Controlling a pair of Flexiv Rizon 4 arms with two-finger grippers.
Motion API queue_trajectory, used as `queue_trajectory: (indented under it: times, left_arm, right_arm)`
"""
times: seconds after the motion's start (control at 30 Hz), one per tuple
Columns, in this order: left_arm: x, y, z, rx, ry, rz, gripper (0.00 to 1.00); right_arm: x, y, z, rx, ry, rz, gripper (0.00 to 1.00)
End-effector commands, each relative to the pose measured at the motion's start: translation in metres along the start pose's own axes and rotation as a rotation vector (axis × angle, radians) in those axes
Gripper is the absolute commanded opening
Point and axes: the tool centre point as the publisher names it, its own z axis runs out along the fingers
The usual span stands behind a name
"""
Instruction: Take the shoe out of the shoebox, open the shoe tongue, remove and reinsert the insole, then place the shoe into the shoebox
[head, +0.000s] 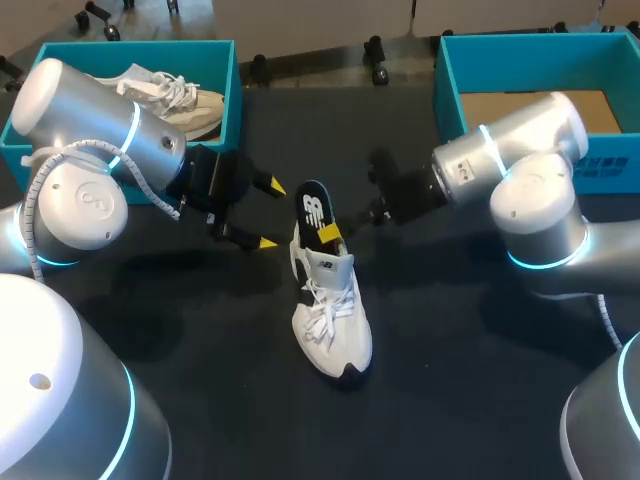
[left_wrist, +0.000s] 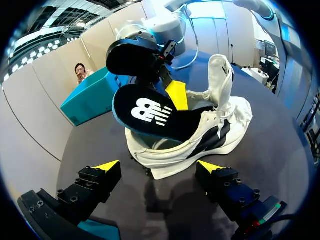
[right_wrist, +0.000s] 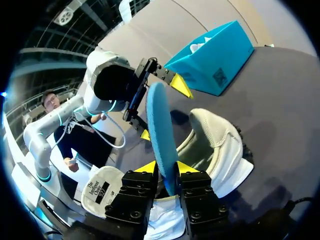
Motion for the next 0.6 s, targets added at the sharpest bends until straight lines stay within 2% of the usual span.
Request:
queue_trajectory:
  times: [0.03,0.2,0.3,0.37,0.6]
  left_arm:
    - [0.000,0.000,0.001,-0.004,0.000,-0.001,1.00]
    - [0.000,0.000,0.001,-0.004,0.000,-0.001,1.00]
    - [0.000,0.000,0.001,-0.004,0.000,-0.001,1.00]
    - [0.000,0.000,0.001,-0.004,0.000,-0.001,1.00]
    - [0.000,0.000,0.001,-0.004,0.000,-0.001,1.00]
  right_arm:
    - [-0.004,0.008,-0.007,0.017,-0.001,-0.008,0.21]
    - [-0.011,0.017,-0.011,0.027,0.001,-0.029,0.18]
    - [-0.013,0.019,-0.011,0.031,0.005,-0.035,0.11]
    - [-0.015,0.019,-0.011,0.032,0.013,-0.035,0.00]
    - [-0.018,0.014,-0.003,0.021,0.082,-0.024,0.00]
